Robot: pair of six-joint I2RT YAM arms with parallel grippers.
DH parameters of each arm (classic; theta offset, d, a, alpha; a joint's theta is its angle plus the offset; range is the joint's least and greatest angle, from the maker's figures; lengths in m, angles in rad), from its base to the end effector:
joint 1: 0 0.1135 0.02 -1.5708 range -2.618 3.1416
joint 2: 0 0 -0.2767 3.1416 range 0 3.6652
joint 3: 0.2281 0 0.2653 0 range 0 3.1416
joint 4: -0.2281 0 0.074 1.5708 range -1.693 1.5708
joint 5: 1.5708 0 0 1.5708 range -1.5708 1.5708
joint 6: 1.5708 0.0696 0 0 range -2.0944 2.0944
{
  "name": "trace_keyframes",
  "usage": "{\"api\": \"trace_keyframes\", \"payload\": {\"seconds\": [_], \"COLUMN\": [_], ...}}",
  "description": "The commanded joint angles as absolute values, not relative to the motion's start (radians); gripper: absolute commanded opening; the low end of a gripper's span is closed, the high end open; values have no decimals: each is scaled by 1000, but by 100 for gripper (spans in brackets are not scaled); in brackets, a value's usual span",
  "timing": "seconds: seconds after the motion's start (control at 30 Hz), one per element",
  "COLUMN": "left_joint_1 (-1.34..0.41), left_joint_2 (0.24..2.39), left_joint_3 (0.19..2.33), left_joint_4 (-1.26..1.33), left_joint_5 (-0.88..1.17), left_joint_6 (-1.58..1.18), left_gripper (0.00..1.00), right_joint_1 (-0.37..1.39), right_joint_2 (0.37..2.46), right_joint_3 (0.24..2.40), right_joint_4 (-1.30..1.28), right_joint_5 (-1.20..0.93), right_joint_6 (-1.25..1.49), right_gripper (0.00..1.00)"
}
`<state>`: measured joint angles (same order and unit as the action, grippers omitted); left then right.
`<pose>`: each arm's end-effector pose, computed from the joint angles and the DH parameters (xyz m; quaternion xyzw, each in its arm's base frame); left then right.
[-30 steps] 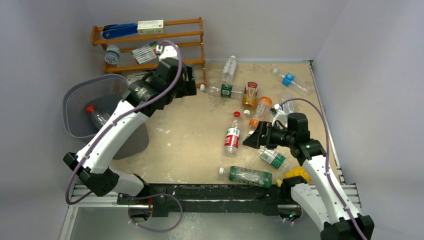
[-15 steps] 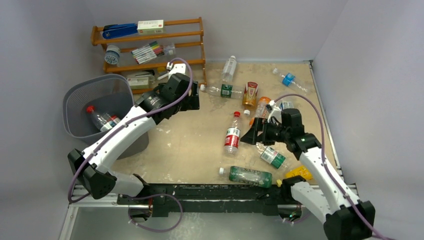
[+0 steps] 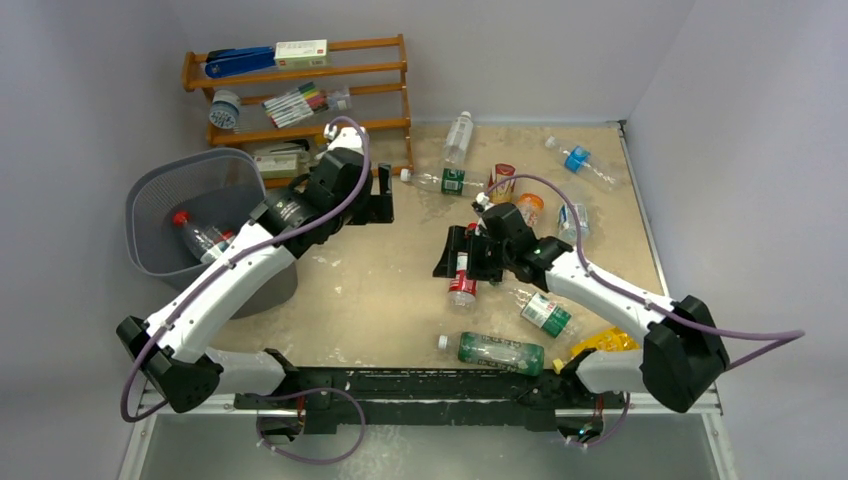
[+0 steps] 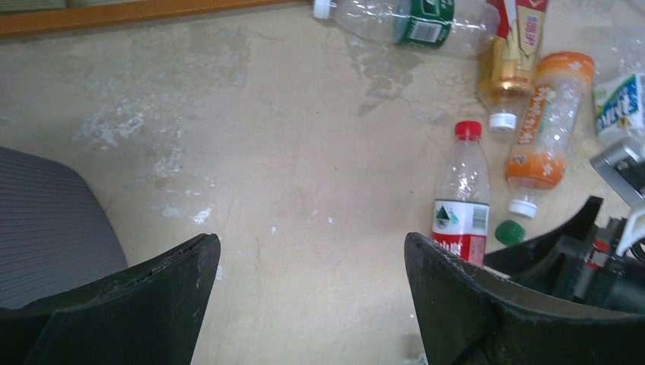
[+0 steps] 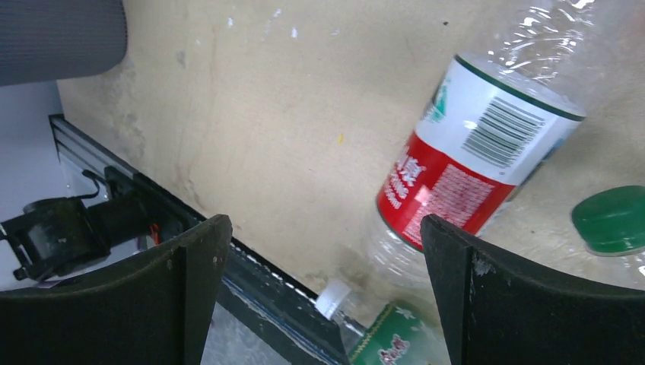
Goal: Put the plastic bottles in the bin
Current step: Pick up the plastic bottle at the center of the board.
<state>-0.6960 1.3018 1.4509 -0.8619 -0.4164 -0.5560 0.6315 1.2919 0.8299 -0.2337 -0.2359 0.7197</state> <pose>0.2462 -0.1690 0.3879 -0.0235 0.8936 -0.0861 0.4399 0.2411 0.1965 0.2272 -0.0102 0.9008 0.3463 0.2617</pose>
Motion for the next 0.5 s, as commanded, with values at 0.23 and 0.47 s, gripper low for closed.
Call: {"api": "trace_keyframes", "payload": {"seconds": [0.23,0.47], "left_joint_1": [-699,-700], "left_joint_2": [1150,1144], "left_joint_3": [1304,1254], "left_joint_4": [-839,-770], "left_joint_5": [-141,115], "left_joint_6": [-518,-480], "left_gripper": [91,91], "right_joint_1": [753,811], "right_joint_2": [1117,1036], "right_joint_3": [914,859], "right_joint_4": [-352,-424], "right_joint_5": [-133,-95], "right_joint_6": [795,860], "right_gripper": [97,97]}}
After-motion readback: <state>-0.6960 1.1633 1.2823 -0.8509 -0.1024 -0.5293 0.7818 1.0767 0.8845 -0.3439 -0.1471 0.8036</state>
